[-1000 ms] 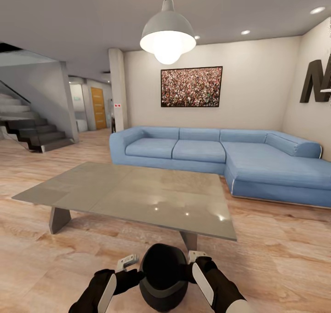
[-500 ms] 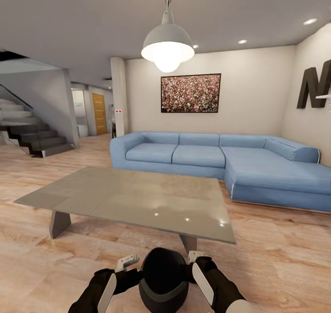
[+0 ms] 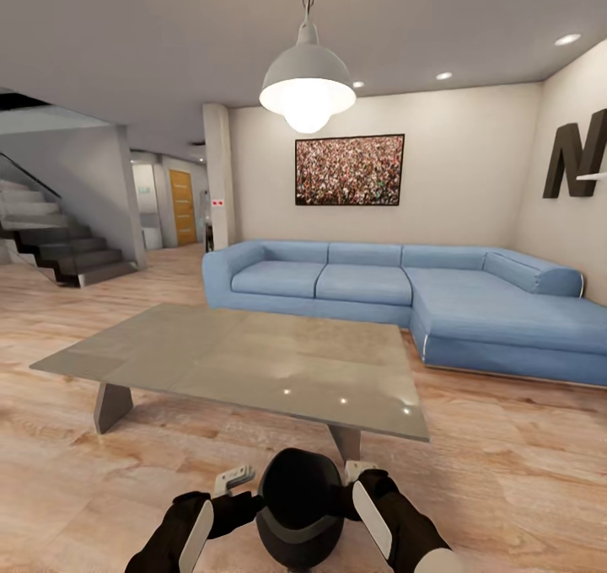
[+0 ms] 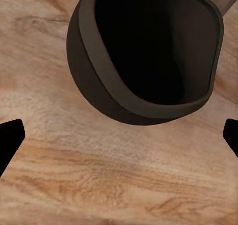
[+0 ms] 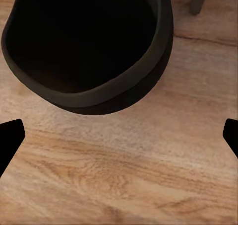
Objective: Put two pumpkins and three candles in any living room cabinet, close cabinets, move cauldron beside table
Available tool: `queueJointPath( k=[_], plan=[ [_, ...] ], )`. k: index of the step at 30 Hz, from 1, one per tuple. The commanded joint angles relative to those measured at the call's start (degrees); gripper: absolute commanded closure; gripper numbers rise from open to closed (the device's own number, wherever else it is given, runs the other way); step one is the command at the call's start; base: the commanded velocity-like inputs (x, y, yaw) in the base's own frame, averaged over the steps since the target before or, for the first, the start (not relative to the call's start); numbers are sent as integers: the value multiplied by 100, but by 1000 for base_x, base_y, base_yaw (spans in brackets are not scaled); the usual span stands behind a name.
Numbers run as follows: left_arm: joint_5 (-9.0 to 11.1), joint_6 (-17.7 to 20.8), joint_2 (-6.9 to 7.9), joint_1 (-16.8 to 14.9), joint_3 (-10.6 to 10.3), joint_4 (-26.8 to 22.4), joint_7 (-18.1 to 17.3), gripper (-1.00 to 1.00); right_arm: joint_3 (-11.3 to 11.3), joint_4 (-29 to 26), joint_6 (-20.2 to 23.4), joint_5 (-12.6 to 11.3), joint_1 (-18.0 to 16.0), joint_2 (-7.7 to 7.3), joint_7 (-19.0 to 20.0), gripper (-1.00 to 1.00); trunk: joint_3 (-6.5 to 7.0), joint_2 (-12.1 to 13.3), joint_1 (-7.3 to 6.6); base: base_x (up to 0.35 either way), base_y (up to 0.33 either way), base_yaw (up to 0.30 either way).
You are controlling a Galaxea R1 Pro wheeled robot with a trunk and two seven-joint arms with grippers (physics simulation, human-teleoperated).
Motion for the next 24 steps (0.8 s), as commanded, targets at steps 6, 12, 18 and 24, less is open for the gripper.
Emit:
queueJointPath(
  k=[6, 12, 18, 24],
  plan=[
    [0, 0, 0, 0, 0, -1, 0, -100, 0, 0, 11, 0, 0, 0, -2, -100, -57, 0, 0, 0, 0, 0],
    [1, 0, 0, 0, 0, -1, 0, -100, 0, 0, 16, 0, 0, 0, -3, -100, -114, 0, 0, 0, 0, 0],
    [-1, 0, 0, 0, 0, -1, 0, -100, 0, 0, 16, 0, 0, 0, -4, -100, -171, 0, 0, 0, 0, 0],
    [-1, 0, 0, 0, 0, -1, 0, -100, 0, 0, 16, 0, 0, 0, -4, -100, -228, 0, 0, 0, 0, 0]
  ],
)
